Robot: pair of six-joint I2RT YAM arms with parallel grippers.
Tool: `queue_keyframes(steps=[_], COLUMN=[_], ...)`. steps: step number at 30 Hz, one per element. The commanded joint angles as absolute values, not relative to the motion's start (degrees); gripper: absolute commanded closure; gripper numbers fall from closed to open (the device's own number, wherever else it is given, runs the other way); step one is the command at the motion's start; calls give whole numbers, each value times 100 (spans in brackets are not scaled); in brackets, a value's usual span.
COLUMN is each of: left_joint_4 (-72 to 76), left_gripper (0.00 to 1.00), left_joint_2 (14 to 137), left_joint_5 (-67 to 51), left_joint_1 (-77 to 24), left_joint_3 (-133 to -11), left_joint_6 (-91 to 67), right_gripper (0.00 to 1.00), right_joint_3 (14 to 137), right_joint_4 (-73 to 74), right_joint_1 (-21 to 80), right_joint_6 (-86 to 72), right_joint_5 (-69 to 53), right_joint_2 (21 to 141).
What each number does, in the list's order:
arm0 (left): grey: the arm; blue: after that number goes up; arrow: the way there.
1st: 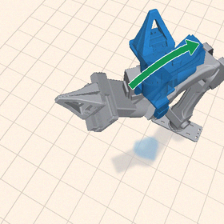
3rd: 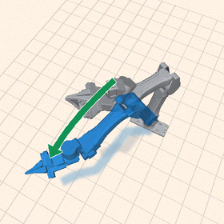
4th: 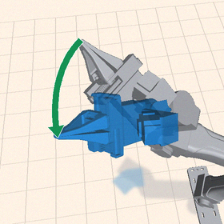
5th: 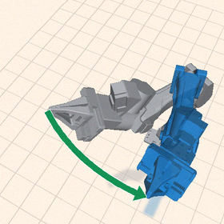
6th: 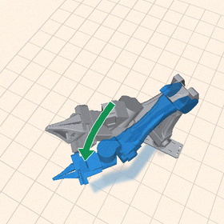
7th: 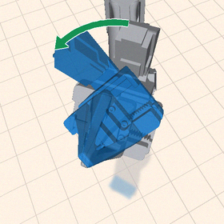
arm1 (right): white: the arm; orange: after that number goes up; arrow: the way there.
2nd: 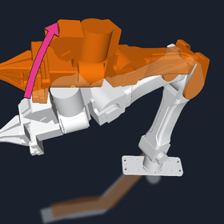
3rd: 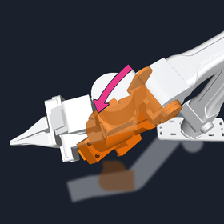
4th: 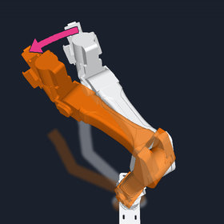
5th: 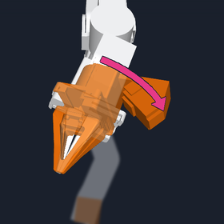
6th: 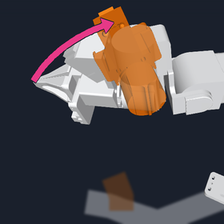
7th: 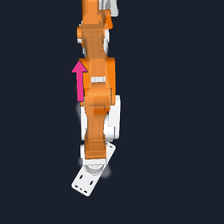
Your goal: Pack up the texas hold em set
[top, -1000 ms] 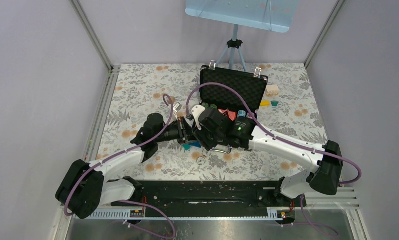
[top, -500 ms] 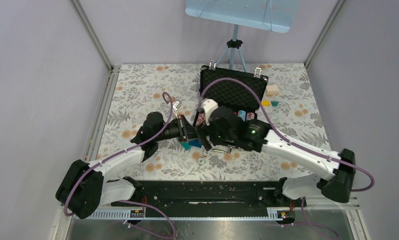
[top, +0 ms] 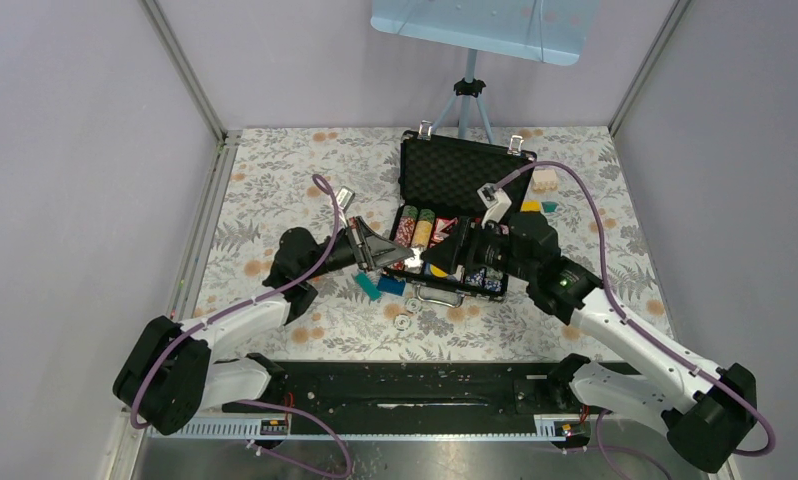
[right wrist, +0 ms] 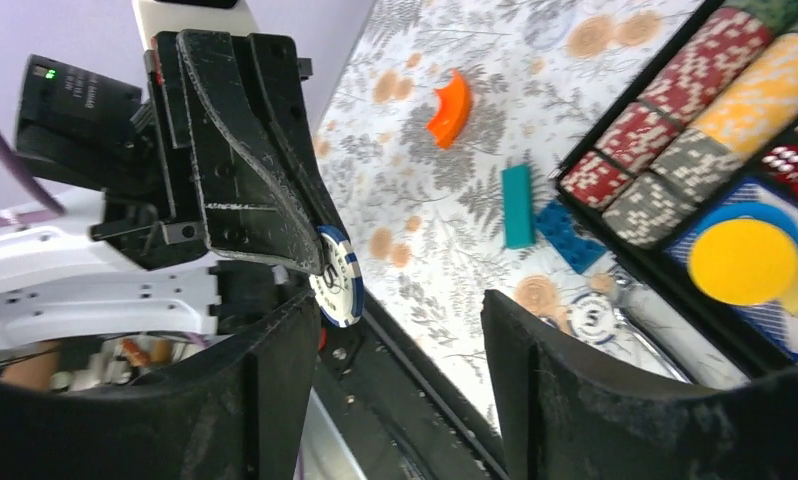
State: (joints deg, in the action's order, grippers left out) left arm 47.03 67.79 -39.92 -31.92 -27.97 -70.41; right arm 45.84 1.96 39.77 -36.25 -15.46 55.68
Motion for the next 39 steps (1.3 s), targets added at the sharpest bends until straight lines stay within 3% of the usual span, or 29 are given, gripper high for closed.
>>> queue_keyframes(steps=[1,9,18,22,24,26,30,34,39], left_joint_4=[5514,5440,5474,5444,5429,5421,5289,5005,4202], left_gripper=[100,100,100,100,98,86,48,16,11], left_joint_2=[6757,6718,6740,6750,6752,6772,6827,6786,6601], left_joint_5=[-4033,-4037,-4030,-4025,-4020,-4022,-4034,-4149,-4349], left_joint_1=[-3201,-3208,-3204,-3208,-3200,-3203,-3174,-2990,-2726], left_joint_3=[-2758,-2812,-2839,-2832,-2818,-2830,-2886,-2886,-2873], left_joint_6=[-7224,-7228,-7260,-7256,-7251,-7246,-7178,-7039,-6543], right_gripper=[35,49,76,97,100,100,100,100,100], right_joint_3=[4360,4254,4241,4254,4261,4301,4600,4748,4439], right_joint_4=[-1221,-1911,-1978,-1936,-1908,-1745,-469,1327,2110], right_joint_1=[3746,3704,3700,3696,3692,3700,3616,3542,3525], right_joint_6=[-4580,-4985,-5004,-4988,-4984,-4905,-4252,-2847,-1176], right_joint_5=[-2662,-3142,-3229,-3242,-3250,-3201,-2545,-1268,-232], right_joint_2=[5611,5929,5996,6048,6056,6022,5759,5271,4783])
